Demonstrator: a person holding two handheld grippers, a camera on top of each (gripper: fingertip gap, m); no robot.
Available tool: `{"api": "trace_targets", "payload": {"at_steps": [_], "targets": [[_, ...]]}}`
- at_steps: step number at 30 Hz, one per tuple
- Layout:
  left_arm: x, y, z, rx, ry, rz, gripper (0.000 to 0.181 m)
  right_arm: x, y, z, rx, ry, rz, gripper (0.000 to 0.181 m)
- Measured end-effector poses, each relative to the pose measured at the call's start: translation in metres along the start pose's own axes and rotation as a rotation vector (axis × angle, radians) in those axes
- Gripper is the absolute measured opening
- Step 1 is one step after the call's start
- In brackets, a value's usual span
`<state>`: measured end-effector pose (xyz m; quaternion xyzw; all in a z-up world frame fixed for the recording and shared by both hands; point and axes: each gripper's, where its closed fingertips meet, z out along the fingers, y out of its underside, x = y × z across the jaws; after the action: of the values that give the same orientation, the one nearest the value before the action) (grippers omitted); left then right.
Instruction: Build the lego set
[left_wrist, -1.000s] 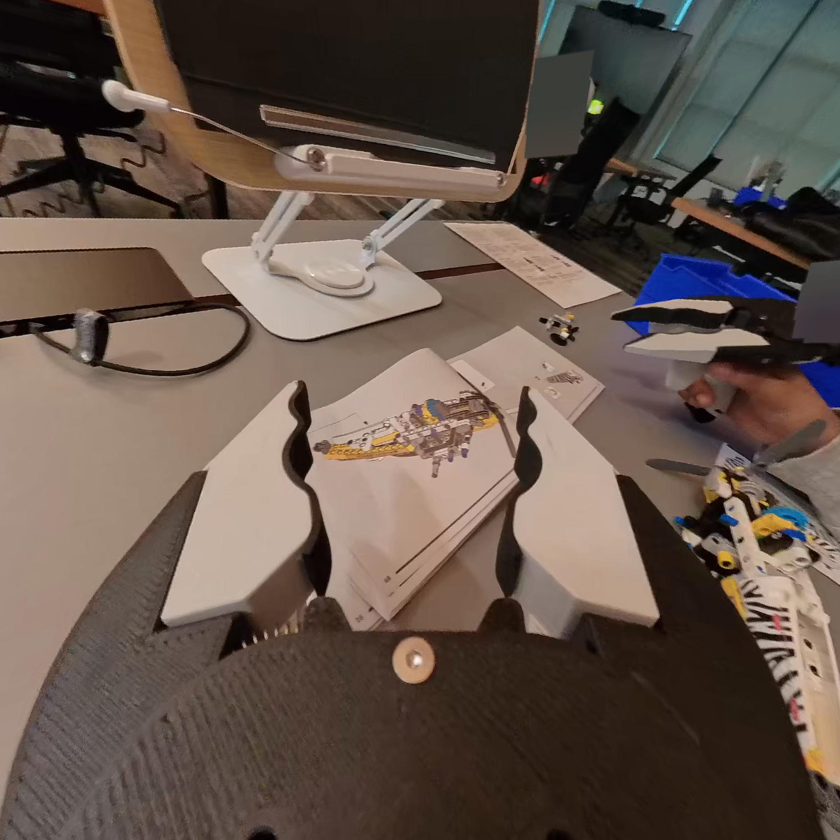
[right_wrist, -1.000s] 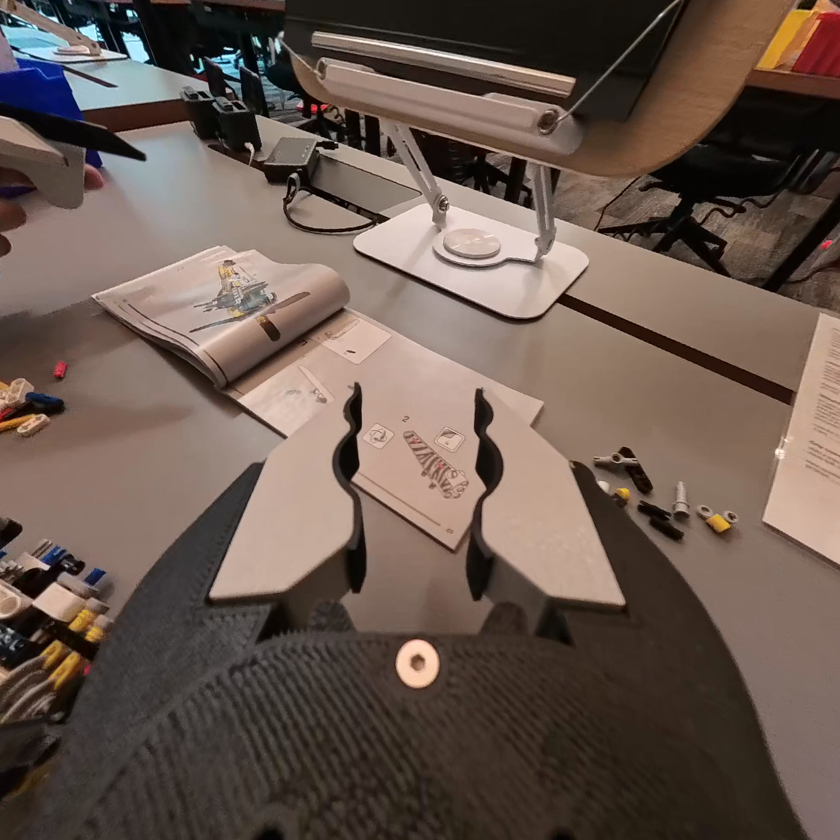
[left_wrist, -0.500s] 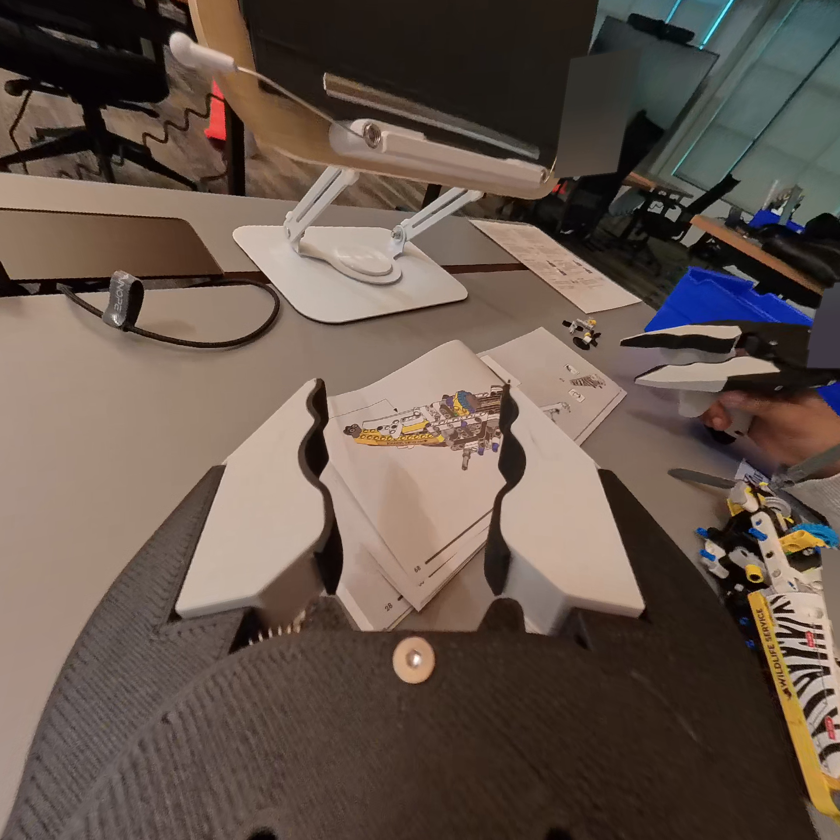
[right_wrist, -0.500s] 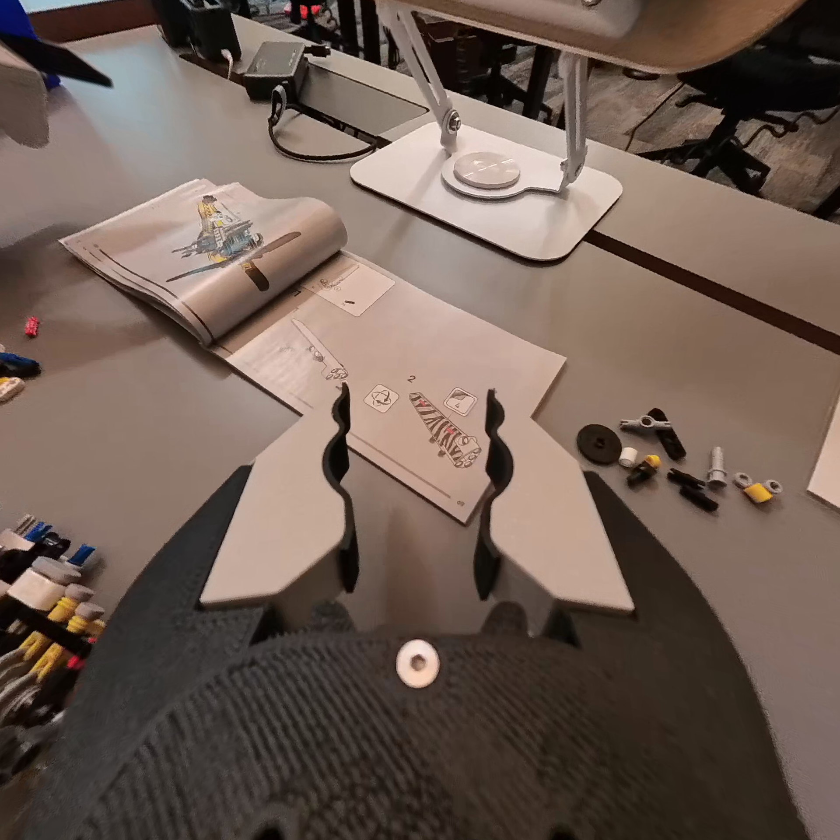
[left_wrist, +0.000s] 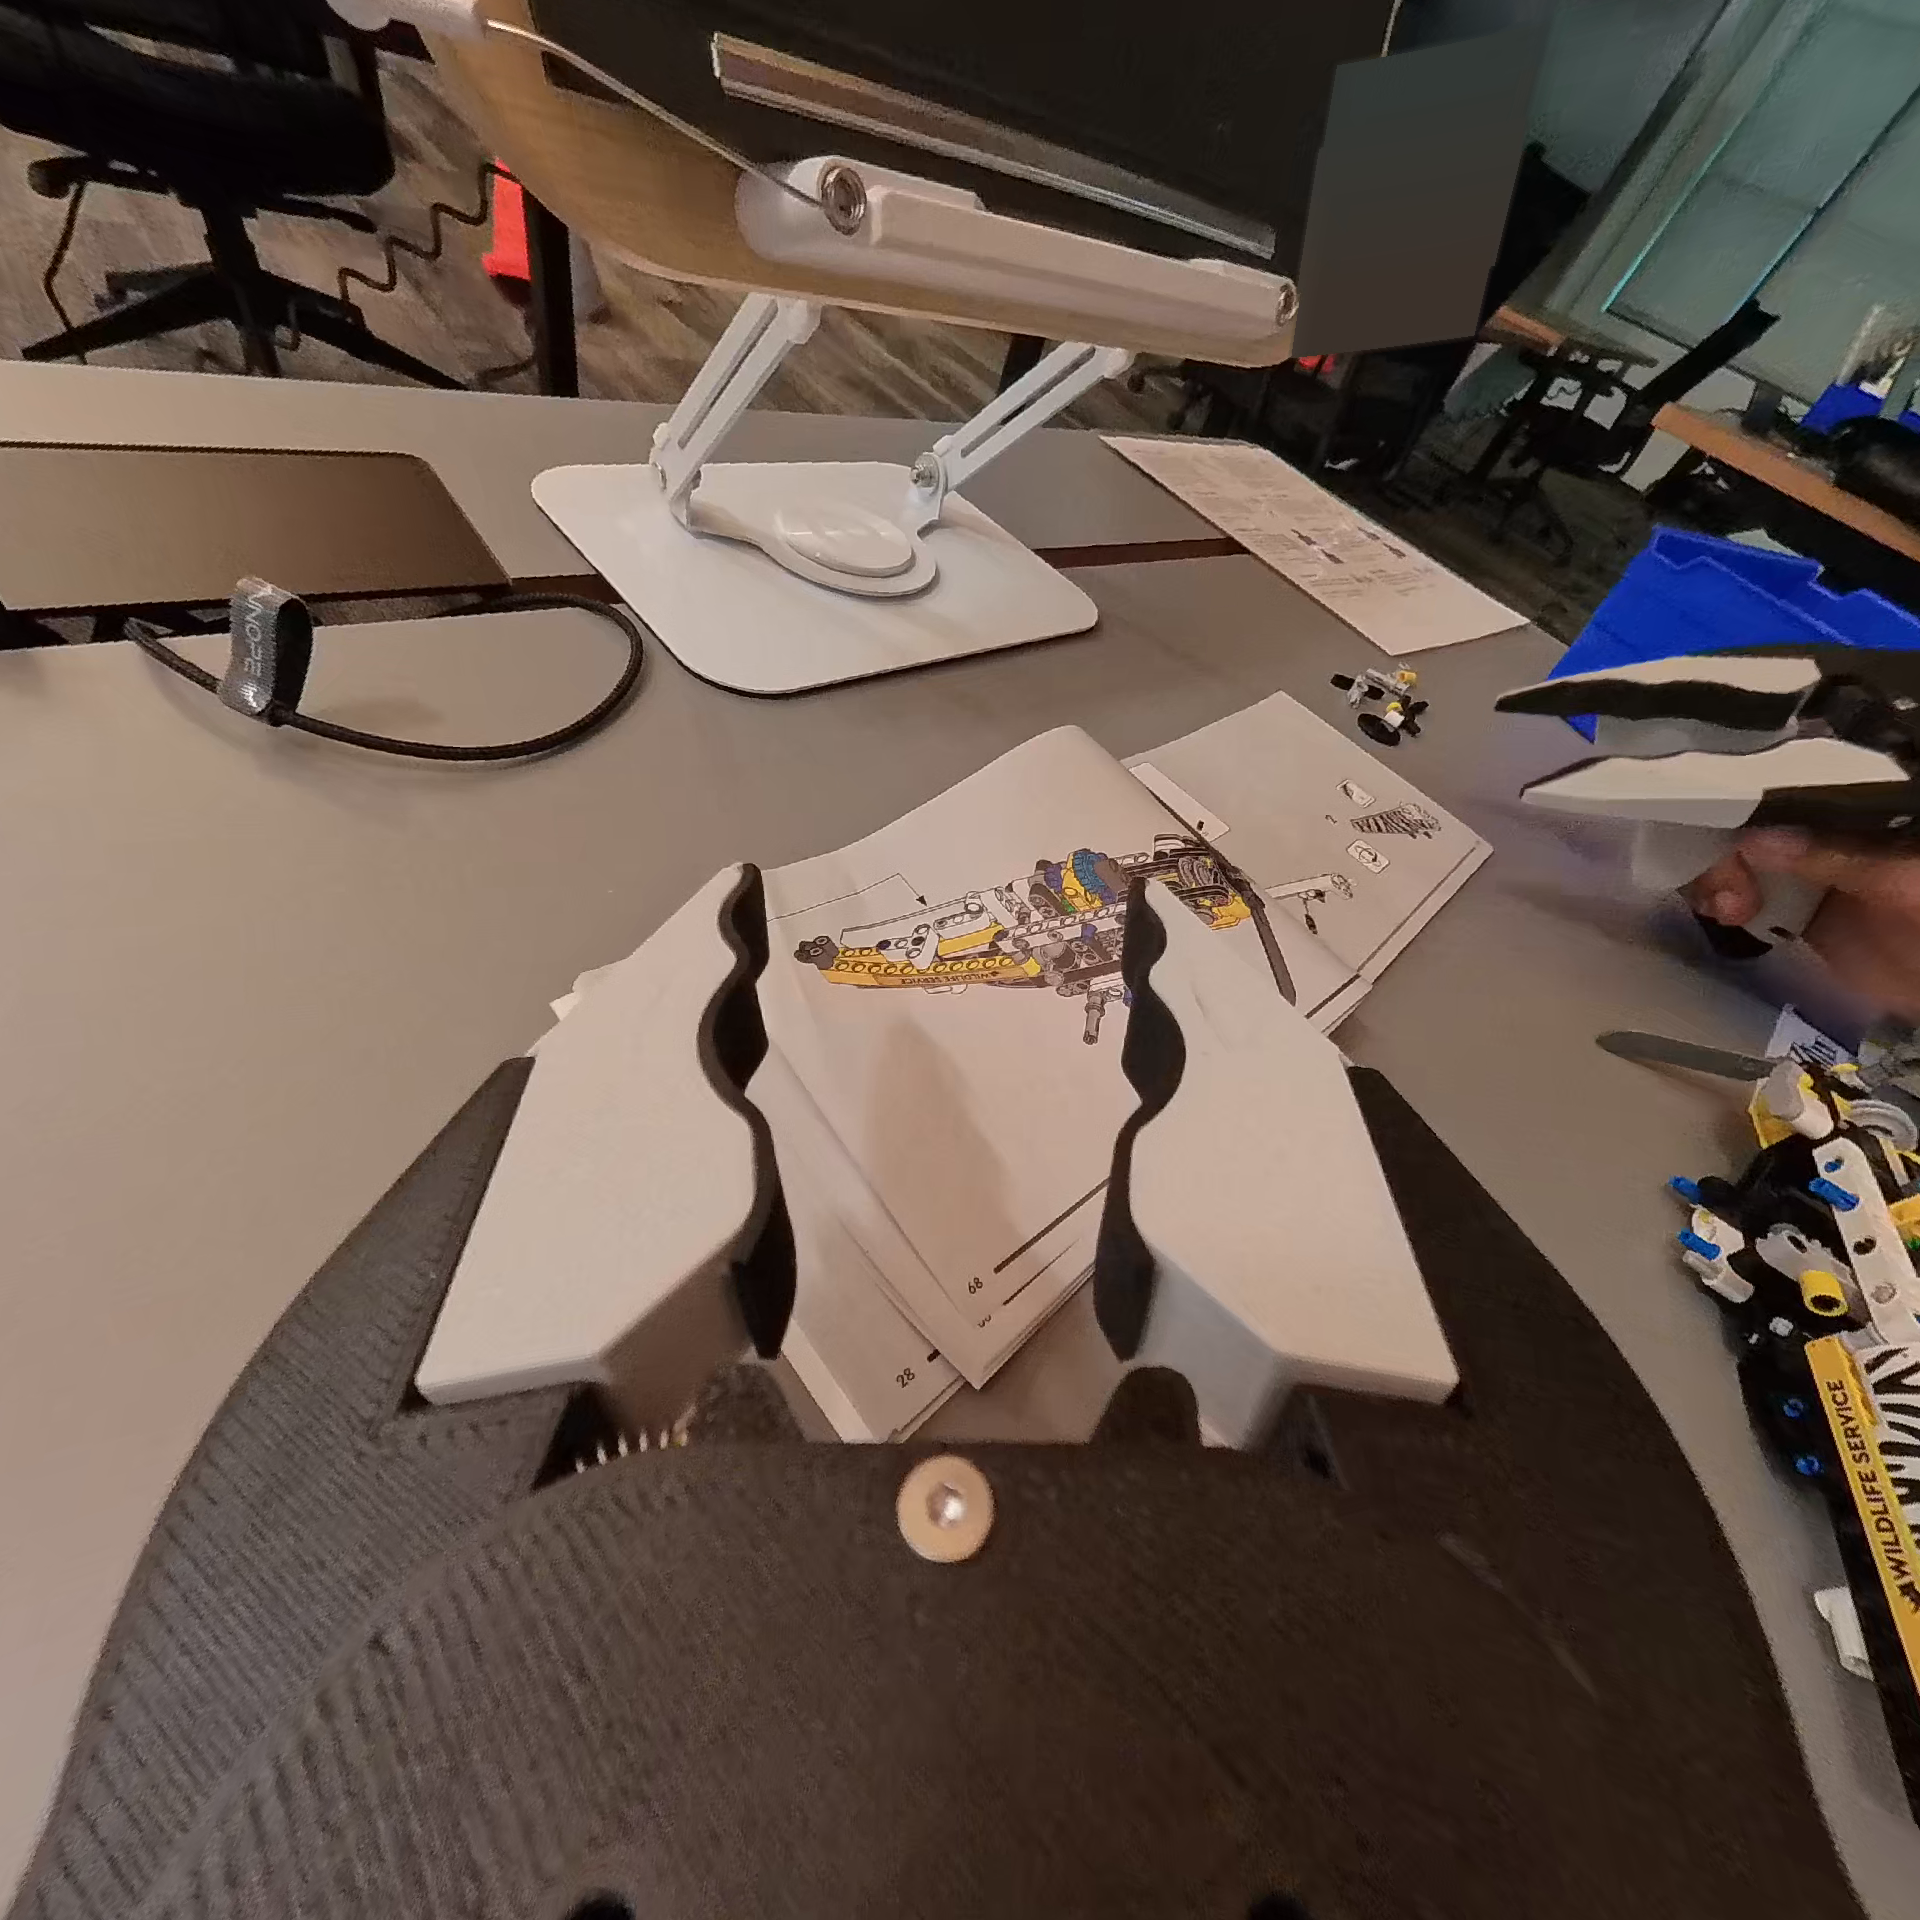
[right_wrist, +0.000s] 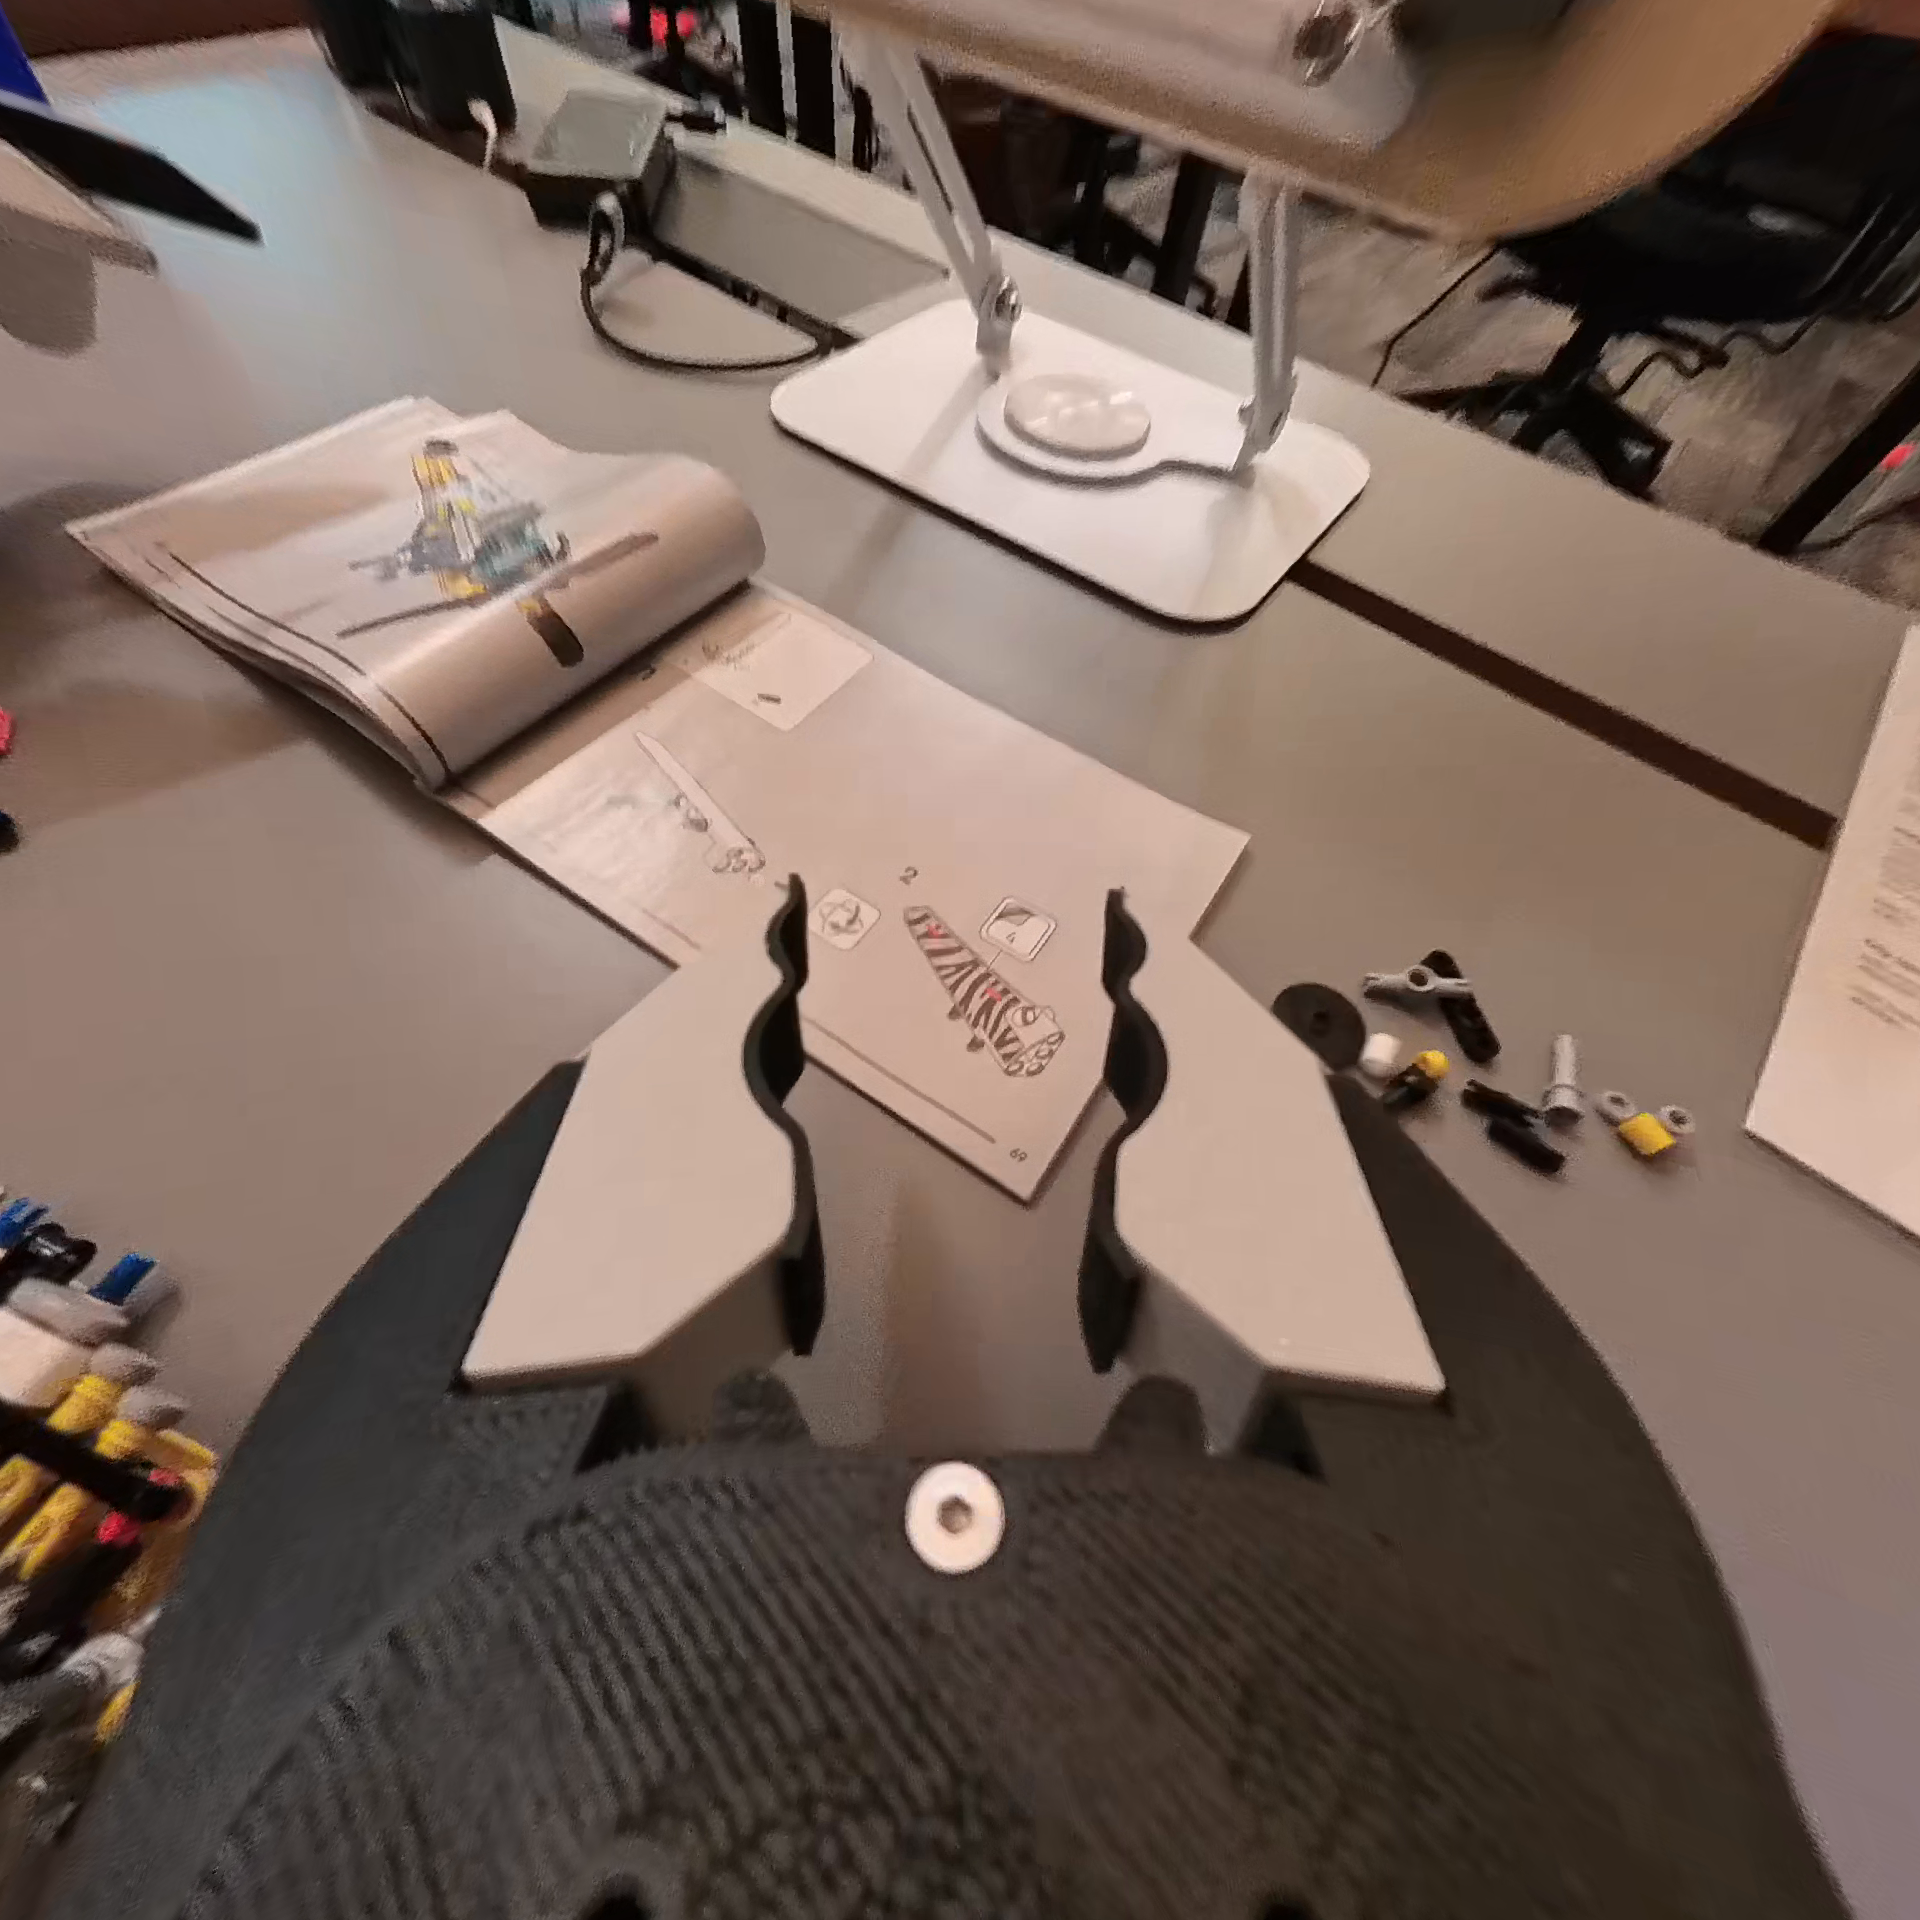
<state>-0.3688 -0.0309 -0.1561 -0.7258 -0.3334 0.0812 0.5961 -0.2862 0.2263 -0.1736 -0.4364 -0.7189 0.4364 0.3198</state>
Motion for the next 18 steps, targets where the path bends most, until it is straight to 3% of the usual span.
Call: {"api": "trace_targets", "payload": {"at_steps": [18], "targets": [[-0.0035, 0.004, 0.0019, -0.006, 0.002, -0.034, 0.063, -0.0001, -0.001, 0.0002, 0.012, -0.006, 0.01, 0.055]]}}
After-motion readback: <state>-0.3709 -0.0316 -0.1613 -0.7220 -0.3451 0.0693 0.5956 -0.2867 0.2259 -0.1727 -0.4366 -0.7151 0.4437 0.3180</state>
